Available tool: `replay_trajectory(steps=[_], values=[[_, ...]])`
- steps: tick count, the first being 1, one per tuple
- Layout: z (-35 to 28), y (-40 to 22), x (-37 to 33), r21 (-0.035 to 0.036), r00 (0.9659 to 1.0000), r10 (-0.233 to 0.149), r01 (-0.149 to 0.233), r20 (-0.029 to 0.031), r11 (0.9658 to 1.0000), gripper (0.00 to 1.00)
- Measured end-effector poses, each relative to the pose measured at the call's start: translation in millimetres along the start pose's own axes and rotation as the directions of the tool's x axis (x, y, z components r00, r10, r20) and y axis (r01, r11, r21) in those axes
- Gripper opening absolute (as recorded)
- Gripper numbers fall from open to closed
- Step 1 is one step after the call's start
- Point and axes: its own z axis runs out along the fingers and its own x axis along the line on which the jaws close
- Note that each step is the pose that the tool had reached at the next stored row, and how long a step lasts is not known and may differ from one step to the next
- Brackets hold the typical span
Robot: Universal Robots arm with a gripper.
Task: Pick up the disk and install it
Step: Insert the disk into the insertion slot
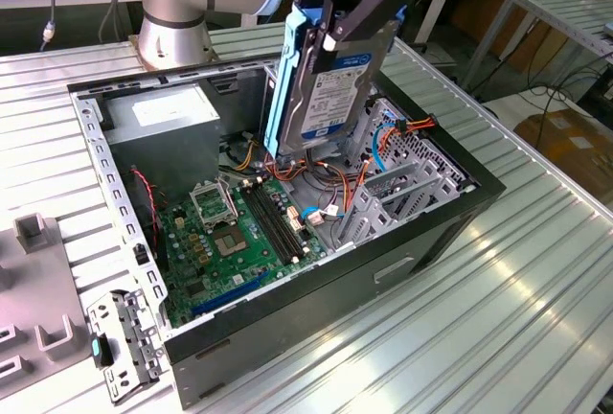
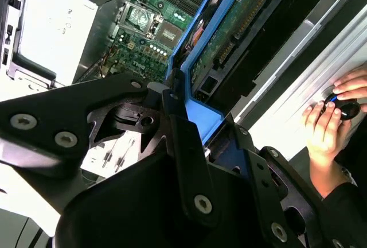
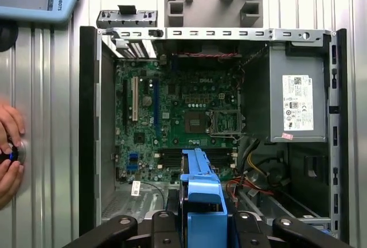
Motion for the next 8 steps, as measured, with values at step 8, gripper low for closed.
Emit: replay_trajectory(steps=[8], values=[[1.1, -1.0, 21.5, 0.0, 1.0, 0.0, 0.0, -0.0033, 1.0, 0.37]])
